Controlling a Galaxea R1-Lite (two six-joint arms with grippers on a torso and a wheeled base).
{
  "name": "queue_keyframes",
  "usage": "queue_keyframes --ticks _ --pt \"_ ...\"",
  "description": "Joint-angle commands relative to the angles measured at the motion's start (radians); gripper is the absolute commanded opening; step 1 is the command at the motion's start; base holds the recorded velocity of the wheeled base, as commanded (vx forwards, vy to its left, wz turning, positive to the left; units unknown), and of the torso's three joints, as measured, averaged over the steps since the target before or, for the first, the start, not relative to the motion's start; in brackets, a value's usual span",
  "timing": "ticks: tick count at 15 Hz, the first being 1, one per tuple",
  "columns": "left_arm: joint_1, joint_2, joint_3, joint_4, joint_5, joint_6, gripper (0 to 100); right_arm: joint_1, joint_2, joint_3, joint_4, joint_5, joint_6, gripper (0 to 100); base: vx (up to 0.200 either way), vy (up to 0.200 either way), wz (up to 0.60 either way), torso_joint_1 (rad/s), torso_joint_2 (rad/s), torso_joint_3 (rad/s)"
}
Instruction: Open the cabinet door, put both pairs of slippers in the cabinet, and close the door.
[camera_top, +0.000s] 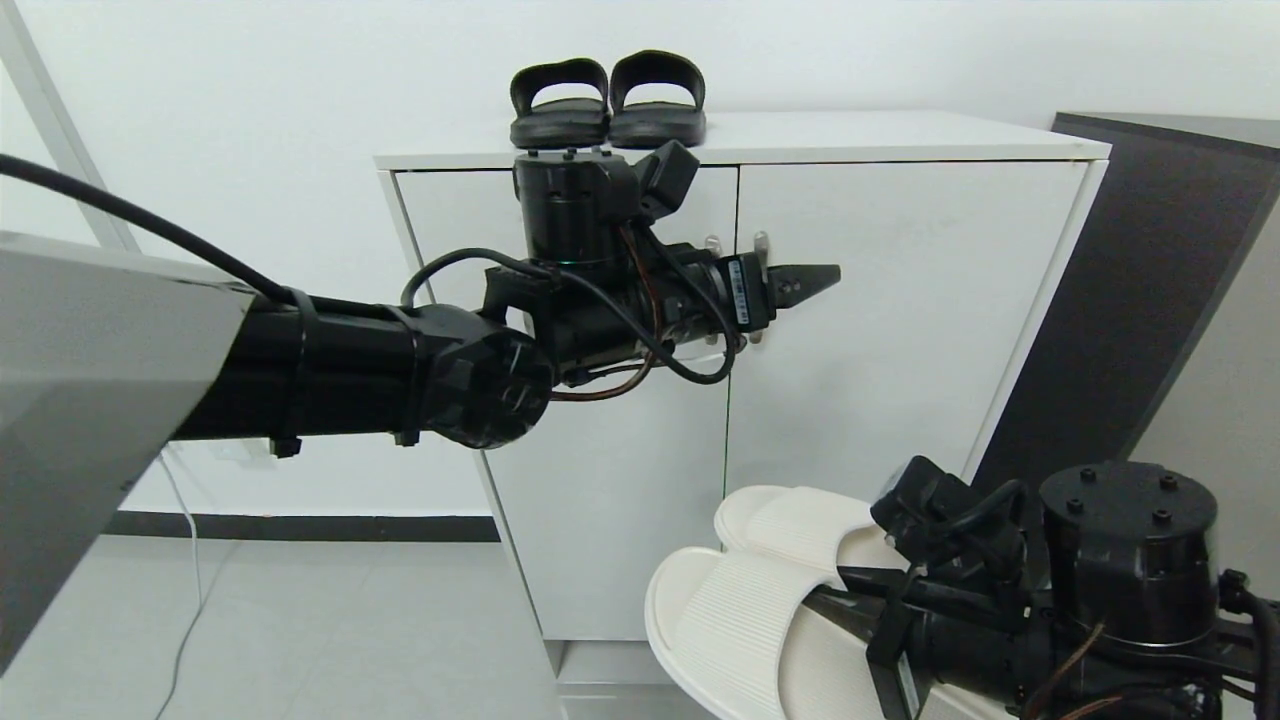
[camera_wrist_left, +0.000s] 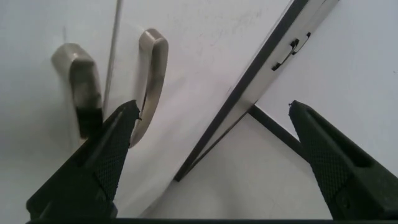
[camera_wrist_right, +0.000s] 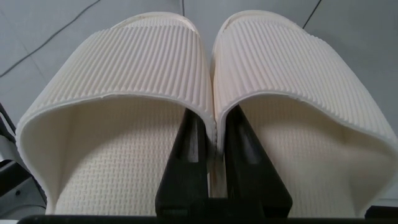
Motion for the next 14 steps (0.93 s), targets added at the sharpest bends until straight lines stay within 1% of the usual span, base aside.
queue_keyframes --ticks 1,2,3,8,9,12,14 --pt "0.000 0.025 -0.025 0.001 0.003 0.000 100 0.000 0.002 0.000 -0.001 0.001 0.000 0 0.000 0.000 0.00 0.000 0.00 0.000" --pt "0.000 0.028 -0.028 0.004 0.003 0.000 100 0.000 0.002 0.002 -0.001 0.001 0.000 0 0.000 0.000 0.00 0.000 0.00 0.000" --pt "-0.001 0.028 -0.030 0.004 0.003 0.000 0 0.002 0.002 0.002 -0.001 0.001 0.000 0 0.000 0.000 0.00 0.000 0.00 0.000" --pt "-0.003 0.020 -0.016 0.004 0.003 -0.008 0 0.013 0.001 0.011 -0.001 0.007 0.000 0 0.000 0.000 0.00 0.000 0.00 0.000" --pt "-0.005 0.004 -0.002 0.004 0.003 -0.008 0 0.016 0.001 0.014 -0.001 0.018 0.000 0 0.000 0.000 0.00 0.000 0.00 0.000" --pt "-0.037 -0.076 0.094 0.000 0.003 -0.006 0 0.032 -0.004 0.025 -0.001 0.032 0.000 0 0.000 0.000 0.00 0.000 0.00 0.000" --pt "-0.048 -0.111 0.116 0.003 0.005 -0.006 0 0.036 -0.010 0.031 -0.001 0.044 -0.002 0 0.000 0.000 0.00 0.000 0.00 0.000"
